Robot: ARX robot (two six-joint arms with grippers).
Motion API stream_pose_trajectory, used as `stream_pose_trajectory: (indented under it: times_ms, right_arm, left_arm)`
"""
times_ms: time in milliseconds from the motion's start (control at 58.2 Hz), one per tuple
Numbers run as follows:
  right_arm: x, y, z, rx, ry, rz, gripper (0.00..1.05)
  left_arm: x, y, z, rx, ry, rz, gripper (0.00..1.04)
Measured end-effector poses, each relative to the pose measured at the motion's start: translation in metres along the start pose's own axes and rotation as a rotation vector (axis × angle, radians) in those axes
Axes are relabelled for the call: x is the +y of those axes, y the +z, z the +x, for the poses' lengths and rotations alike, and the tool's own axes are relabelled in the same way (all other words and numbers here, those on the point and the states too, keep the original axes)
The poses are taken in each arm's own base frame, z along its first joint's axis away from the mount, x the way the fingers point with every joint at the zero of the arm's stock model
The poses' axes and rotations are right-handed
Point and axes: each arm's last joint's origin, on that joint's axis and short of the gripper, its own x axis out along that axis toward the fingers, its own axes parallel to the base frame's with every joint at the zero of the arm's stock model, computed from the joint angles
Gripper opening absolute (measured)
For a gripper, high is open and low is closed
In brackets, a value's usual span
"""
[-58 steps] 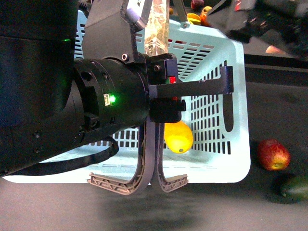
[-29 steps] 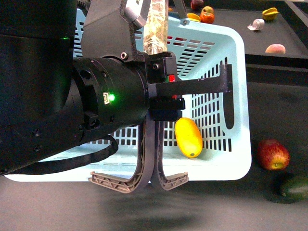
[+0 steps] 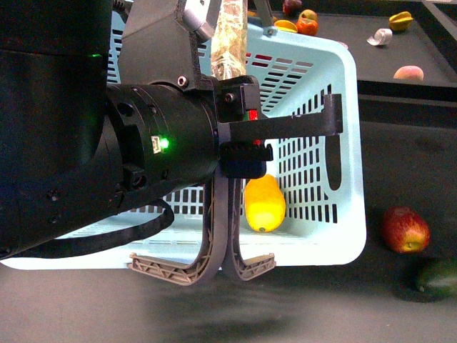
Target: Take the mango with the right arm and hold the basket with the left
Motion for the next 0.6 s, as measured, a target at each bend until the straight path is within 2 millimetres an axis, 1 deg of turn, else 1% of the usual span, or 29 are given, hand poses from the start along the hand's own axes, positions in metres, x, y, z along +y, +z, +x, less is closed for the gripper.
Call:
stream_pose_trajectory:
  times_ms: [52, 120, 189, 223, 275, 327, 378, 464, 498, 602]
  right_arm:
    - [0.003, -0.004, -0.004, -0.052, 0.011, -0.040, 0.73]
    - [0.004, -0.008, -0.008, -0.069, 0.022, -0.073, 0.62]
    - [0.003, -0.012, -0.011, -0.073, 0.016, -0.089, 0.52]
    - [0.003, -0.015, -0.013, -0.072, 0.014, -0.094, 0.45]
    - [0.002, -0.018, -0.015, -0.072, 0.014, -0.099, 0.38]
    - [0.002, -0.021, -0.018, -0.071, 0.014, -0.103, 0.27]
    - [0.002, -0.024, -0.020, -0.069, 0.014, -0.106, 0.20]
    - [0.001, -0.027, -0.024, -0.070, 0.014, -0.108, 0.04]
    - [0.001, -0.028, -0.025, -0.071, 0.014, -0.112, 0.01]
    - [0.001, -0.031, -0.028, -0.074, 0.014, -0.111, 0.02]
  left_arm:
    - [0.000, 0.000, 0.000, 0.000, -0.001, -0.001, 0.05]
    - [0.000, 0.000, 0.000, 0.000, -0.001, -0.003, 0.05]
    - [0.000, 0.000, 0.000, 0.001, -0.001, -0.001, 0.05]
    - [0.000, 0.000, 0.000, 0.001, -0.003, 0.000, 0.05]
    - [0.000, 0.000, 0.000, 0.002, -0.005, -0.001, 0.05]
    - [0.000, 0.000, 0.000, 0.002, -0.006, -0.003, 0.05]
    - [0.000, 0.000, 0.000, 0.002, -0.006, -0.003, 0.05]
    - [0.000, 0.000, 0.000, 0.002, -0.005, -0.002, 0.05]
    - [0.000, 0.000, 0.000, 0.001, -0.004, -0.002, 0.05]
    - [0.000, 0.000, 0.000, 0.001, -0.004, -0.002, 0.05]
